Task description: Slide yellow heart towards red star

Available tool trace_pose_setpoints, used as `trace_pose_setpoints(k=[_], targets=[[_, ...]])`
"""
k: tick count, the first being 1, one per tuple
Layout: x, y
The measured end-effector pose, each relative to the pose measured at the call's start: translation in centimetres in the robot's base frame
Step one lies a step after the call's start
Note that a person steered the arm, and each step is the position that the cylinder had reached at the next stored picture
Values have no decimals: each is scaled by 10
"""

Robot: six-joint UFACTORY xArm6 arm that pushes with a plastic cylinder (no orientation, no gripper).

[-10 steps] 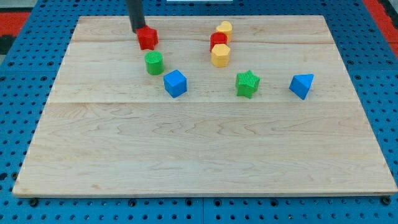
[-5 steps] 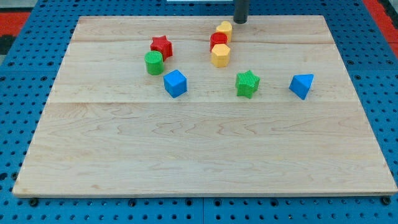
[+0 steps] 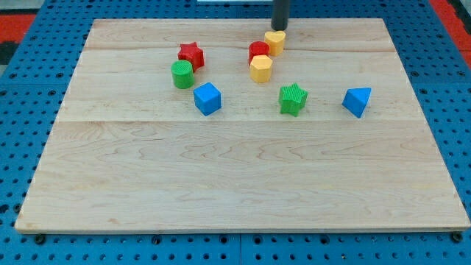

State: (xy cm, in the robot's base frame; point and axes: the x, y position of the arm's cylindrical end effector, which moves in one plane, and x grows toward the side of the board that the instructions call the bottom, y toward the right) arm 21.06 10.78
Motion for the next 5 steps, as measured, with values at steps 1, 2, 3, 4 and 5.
trace_pose_setpoints(k=[1,2,3,4,5], targets=[[32,28],[35,-22],[46,-70],[75,-109],[60,-97]])
